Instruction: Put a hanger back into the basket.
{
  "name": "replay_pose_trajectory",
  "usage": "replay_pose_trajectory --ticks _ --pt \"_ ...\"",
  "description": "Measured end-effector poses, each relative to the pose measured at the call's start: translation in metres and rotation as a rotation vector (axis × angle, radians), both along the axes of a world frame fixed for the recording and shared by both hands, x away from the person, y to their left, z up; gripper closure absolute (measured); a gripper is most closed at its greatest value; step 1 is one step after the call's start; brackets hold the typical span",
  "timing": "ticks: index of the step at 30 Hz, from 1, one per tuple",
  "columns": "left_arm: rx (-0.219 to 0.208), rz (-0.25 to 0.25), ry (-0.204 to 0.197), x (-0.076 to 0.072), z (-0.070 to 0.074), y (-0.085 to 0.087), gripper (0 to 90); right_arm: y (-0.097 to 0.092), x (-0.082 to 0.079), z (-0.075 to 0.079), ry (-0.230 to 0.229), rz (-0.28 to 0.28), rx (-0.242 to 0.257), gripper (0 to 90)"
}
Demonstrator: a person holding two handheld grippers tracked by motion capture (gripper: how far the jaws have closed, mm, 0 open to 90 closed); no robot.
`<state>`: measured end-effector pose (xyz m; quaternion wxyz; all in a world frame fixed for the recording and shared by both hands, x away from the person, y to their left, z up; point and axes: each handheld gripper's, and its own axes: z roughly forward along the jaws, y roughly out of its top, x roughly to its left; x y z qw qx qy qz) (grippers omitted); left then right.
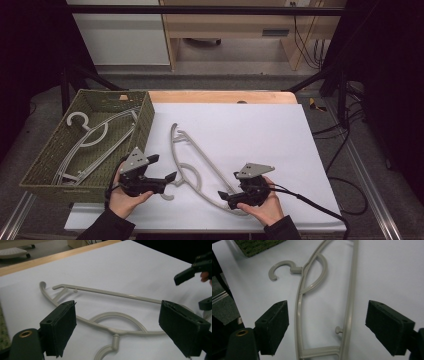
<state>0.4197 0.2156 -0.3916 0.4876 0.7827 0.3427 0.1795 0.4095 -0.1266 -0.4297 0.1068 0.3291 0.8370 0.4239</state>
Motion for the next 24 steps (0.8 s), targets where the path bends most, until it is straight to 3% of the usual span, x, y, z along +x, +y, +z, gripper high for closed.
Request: replay_pose_trajectory --ticks 5,11,14,19,24 --pt "-0.011 0.015 -0.008 0.001 0.006 0.015 13.4 0.018 0.001 -0.021 0.066 0.047 -0.030 27.0" --pt "-0.006 0.036 0.005 0.005 0.007 0.022 13.0 0.026 0.001 -0.036 0.114 0.081 -0.071 40.0" --pt "-0.005 0.044 0.007 0.006 0.006 0.024 13.4 0.029 0.001 -0.040 0.110 0.090 -0.118 44.8" --pt "-0.003 0.037 0.006 0.005 0.006 0.022 14.1 0.033 0.000 -0.043 0.119 0.110 -0.144 53.7" --pt "0.010 0.037 0.015 0.005 0.004 0.018 14.5 0.030 0.002 -0.041 0.126 0.101 -0.165 71.2"
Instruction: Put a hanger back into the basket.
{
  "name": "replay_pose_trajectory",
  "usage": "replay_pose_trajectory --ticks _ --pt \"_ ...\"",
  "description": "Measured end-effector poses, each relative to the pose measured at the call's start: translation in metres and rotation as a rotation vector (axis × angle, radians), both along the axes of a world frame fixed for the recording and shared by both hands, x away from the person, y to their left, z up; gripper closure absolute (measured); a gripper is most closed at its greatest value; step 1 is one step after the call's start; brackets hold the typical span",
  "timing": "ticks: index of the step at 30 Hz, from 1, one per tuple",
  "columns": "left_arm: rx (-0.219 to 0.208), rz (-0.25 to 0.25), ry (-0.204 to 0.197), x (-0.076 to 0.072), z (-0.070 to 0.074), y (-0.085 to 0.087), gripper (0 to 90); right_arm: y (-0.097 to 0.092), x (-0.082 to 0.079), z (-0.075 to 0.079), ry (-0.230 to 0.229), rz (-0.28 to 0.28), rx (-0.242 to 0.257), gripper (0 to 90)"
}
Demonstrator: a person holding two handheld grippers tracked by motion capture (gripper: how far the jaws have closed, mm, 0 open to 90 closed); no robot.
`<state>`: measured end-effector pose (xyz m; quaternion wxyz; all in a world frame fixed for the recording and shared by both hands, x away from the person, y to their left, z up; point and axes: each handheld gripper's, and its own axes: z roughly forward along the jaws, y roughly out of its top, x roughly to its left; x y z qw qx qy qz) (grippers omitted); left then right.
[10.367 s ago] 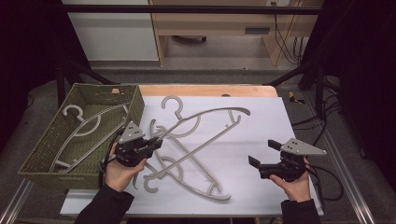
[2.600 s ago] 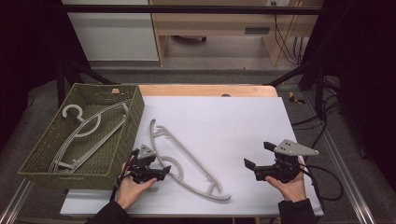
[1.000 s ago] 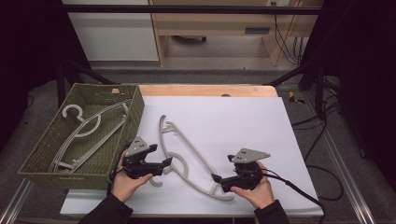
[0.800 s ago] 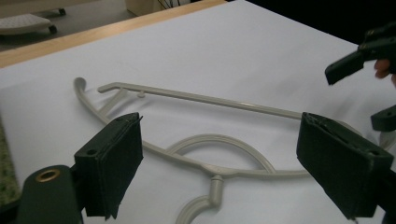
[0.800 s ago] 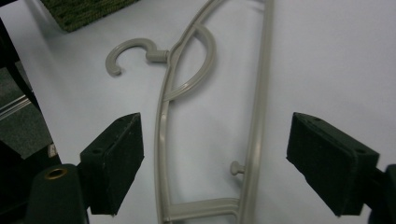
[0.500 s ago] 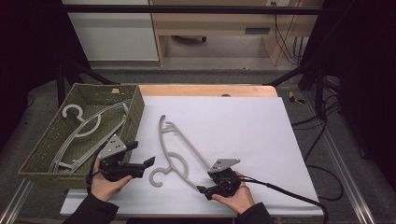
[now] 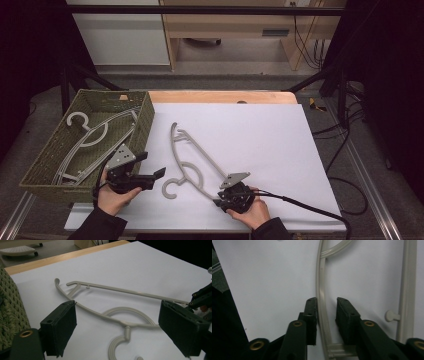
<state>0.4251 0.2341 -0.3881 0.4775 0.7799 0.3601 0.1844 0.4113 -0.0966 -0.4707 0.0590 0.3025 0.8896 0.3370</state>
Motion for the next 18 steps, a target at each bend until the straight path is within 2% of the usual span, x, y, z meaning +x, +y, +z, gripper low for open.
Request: replay_pose_trajectory --ticks 3,6,8,10,15,16,18 --pt "0.002 0.000 0.009 0.000 -0.002 -0.001 14.5 -0.002 0.001 0.002 0.021 -0.012 -0.016 78.4" --pt "0.002 0.000 0.008 0.000 -0.002 -0.002 14.6 -0.004 0.002 0.002 0.024 -0.019 -0.017 78.8" --pt "0.008 -0.004 0.006 0.000 -0.002 -0.003 14.7 -0.006 0.002 0.004 0.026 -0.014 -0.042 79.1" --pt "0.012 -0.003 0.007 0.000 -0.003 -0.004 14.7 -0.009 0.003 0.005 0.033 -0.023 -0.046 79.7" --pt "0.022 -0.007 0.014 0.000 -0.005 -0.006 14.8 -0.018 0.005 0.007 0.027 -0.066 -0.078 81.8" --pt "0.027 -0.009 0.014 0.000 -0.006 -0.007 14.8 -0.019 0.006 0.007 0.021 -0.069 -0.080 81.6" --pt "0.030 -0.011 0.014 0.000 -0.006 -0.007 14.8 -0.024 0.006 0.007 0.045 -0.074 -0.063 79.3"
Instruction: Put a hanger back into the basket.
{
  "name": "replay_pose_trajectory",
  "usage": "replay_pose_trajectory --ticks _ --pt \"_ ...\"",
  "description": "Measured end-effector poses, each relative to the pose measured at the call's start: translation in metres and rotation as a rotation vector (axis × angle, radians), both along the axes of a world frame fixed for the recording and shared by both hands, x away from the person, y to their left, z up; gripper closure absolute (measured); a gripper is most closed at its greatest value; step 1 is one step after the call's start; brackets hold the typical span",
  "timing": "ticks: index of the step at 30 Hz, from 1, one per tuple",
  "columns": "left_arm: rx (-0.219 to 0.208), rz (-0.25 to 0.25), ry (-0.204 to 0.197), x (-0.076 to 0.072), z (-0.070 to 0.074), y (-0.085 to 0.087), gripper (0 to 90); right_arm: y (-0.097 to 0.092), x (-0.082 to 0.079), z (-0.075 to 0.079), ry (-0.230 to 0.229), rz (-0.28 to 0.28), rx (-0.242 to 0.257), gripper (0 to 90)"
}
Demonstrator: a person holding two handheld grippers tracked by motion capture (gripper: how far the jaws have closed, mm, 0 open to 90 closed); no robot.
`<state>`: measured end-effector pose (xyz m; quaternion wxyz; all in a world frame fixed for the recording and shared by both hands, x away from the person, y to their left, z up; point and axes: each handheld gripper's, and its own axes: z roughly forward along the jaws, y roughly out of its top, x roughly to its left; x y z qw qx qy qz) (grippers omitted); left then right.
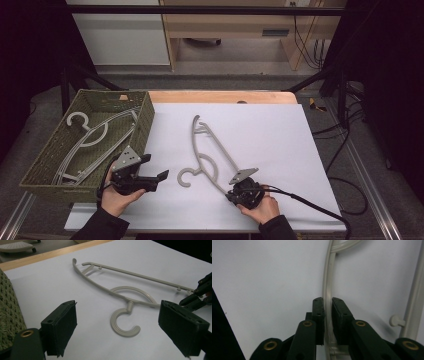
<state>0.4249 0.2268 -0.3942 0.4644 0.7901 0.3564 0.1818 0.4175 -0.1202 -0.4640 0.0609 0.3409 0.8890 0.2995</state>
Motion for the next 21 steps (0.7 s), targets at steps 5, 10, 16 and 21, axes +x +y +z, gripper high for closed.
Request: replay_pose_trajectory --ticks 5,10,16,21 --pt "0.006 -0.001 0.006 0.0000 -0.0018 -0.0020 14.7 -0.0039 -0.0030 -0.0009 -0.014 0.001 -0.025 75.0" --pt "0.014 -0.003 0.008 0.0004 -0.0032 -0.0038 14.7 -0.0024 -0.0051 -0.0019 -0.031 -0.002 -0.039 78.0" --pt "0.023 -0.008 0.012 0.0005 -0.0042 -0.0048 14.7 -0.0044 -0.0016 -0.0012 -0.029 0.035 -0.041 82.3" --pt "0.020 -0.006 0.011 0.0007 -0.0038 -0.0041 14.7 -0.0053 -0.0009 0.0004 -0.027 0.039 -0.020 82.4"
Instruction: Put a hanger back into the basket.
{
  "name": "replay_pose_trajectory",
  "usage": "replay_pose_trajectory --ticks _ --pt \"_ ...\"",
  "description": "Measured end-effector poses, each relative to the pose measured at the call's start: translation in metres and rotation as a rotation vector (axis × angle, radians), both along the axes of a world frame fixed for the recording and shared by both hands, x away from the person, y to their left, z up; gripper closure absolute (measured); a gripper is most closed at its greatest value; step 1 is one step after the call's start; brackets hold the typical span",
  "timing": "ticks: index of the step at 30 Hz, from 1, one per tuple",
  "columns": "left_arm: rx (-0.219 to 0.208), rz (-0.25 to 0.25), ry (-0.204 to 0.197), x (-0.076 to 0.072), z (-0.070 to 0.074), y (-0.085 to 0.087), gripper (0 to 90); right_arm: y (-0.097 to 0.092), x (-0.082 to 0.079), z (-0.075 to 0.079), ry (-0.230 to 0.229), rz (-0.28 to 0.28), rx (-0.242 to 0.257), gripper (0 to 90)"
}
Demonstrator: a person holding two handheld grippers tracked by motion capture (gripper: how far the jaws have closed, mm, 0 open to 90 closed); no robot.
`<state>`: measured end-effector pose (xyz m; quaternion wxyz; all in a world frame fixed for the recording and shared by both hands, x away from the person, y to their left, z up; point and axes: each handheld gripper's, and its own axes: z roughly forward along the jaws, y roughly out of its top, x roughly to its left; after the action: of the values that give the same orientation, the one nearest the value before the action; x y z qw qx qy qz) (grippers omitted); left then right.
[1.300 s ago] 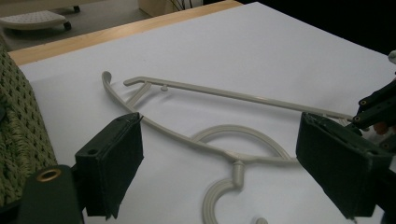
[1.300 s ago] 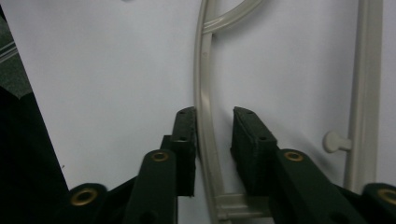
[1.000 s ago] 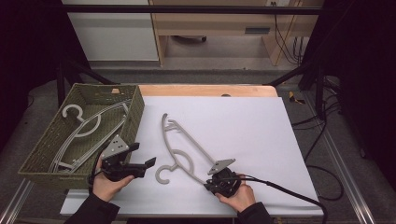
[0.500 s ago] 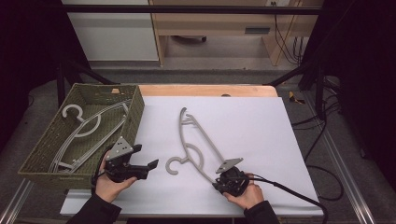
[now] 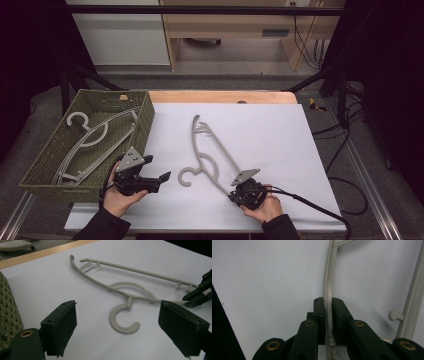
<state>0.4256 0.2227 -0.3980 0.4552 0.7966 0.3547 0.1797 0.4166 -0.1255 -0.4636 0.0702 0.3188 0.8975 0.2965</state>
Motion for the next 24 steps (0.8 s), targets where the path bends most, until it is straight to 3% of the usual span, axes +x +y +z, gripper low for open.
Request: replay_pose_trajectory --ticks 2,10,16,18,24 --pt "-0.002 0.001 -0.001 0.000 0.000 0.000 14.7 -0.001 0.000 0.003 0.012 -0.008 0.022 82.4" --pt "0.002 -0.004 0.002 0.000 -0.001 0.000 14.7 -0.011 -0.002 0.021 -0.048 -0.004 0.121 82.6" --pt "0.002 -0.009 0.000 0.000 0.000 0.000 14.7 -0.015 -0.003 0.029 -0.035 0.009 0.157 82.6" --pt "0.003 -0.009 0.001 0.000 -0.001 0.000 14.7 -0.016 -0.003 0.027 -0.038 0.021 0.143 82.6" --pt "0.003 -0.012 -0.001 -0.001 0.000 -0.001 14.7 -0.026 0.003 0.013 0.022 0.048 0.072 82.3"
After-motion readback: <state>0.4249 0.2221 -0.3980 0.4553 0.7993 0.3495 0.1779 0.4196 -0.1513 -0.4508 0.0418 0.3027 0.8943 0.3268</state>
